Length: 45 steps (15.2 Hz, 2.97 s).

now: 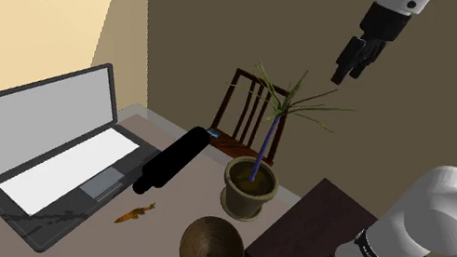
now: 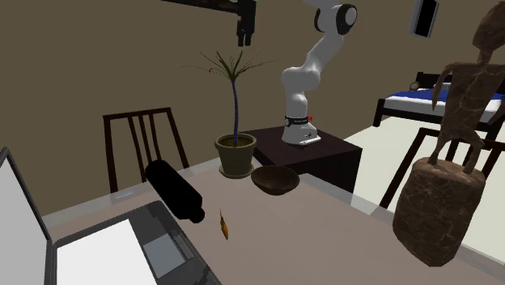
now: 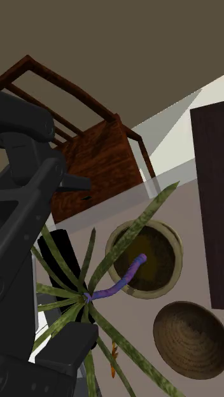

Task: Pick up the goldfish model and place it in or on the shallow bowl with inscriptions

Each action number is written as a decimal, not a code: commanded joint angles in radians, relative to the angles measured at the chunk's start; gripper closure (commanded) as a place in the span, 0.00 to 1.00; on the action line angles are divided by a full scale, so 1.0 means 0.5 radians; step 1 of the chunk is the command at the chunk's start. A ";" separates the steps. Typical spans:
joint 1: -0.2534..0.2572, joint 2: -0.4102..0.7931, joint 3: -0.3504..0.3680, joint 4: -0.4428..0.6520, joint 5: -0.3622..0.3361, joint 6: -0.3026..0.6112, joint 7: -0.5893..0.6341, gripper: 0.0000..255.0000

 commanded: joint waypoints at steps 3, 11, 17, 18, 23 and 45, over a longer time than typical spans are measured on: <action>0.035 0.086 -0.017 -0.048 0.006 0.130 -0.088 0.00; 0.177 0.515 -0.065 -0.132 0.049 0.619 -0.442 0.00; 0.283 0.897 -0.075 -0.089 0.105 0.933 -0.712 0.00; 0.300 0.963 -0.075 -0.074 0.116 0.980 -0.757 0.00; 0.379 1.300 -0.057 0.032 0.174 1.186 -0.982 0.00; 0.642 2.729 0.229 0.930 0.192 1.590 -1.765 0.00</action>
